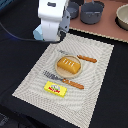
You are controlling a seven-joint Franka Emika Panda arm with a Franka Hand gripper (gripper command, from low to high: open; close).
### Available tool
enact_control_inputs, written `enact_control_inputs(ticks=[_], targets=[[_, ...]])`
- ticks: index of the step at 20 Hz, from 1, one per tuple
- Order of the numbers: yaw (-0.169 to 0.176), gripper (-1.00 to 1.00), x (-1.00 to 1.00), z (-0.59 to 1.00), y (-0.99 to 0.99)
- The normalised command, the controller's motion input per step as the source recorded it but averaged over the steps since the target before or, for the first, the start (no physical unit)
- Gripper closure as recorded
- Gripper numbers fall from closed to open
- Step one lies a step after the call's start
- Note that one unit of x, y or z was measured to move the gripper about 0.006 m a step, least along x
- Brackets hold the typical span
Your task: Place the bread, butter, and milk from the table onto the serving area.
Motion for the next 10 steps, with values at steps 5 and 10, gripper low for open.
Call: enact_control_inputs(ticks=[5, 10], targets=[[0.000, -1.00, -0.98, -0.22, 0.53], [-0.001, -1.00, -0.97, -0.08, 0.49]])
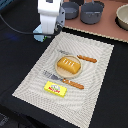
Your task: Place the bread, butter, and milk from the table onto the serving area.
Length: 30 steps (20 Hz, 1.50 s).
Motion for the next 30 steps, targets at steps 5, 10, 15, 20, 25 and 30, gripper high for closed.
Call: enact_control_inputs(ticks=[5, 10, 15, 20, 25, 30], targets=[[-0.011, -1.00, -0.84, -0.15, 0.43], [-0.110, -1.00, -0.46, -0.37, 0.21], [-0.172, -1.00, -0.42, -0.39, 0.10], [-0.064, -1.00, -0.45, -0.24, 0.17], [0.000, -1.00, -0.33, -0.25, 0.25], [0.000, -1.00, -0.29, -0.32, 0.22]])
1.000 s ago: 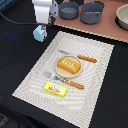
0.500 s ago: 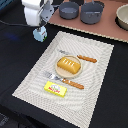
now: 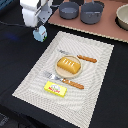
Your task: Place the bread, butter, and milk from the table onto the serving area.
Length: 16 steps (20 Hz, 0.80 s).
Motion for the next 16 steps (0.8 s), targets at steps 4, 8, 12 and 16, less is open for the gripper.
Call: enact_control_inputs(ticks=[4, 8, 12, 16], targets=[[0.000, -1.00, -0.28, -0.38, 0.10], [0.000, -1.00, -0.30, -0.41, 0.07], [0.000, -1.00, -0.30, -0.40, 0.05], [0.000, -1.00, -0.32, -0.38, 0.04]])
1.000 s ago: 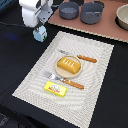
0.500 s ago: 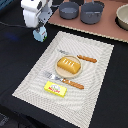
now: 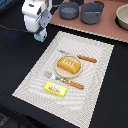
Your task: Place the bread, butter, and milk from the table onto the serving area.
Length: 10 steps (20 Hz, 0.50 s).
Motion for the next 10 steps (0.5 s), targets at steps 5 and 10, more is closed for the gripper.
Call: enact_control_inputs(ticks=[5, 10], targets=[[0.000, 1.00, -0.33, -0.31, 0.05], [0.000, 1.00, -0.32, -0.26, 0.05]])
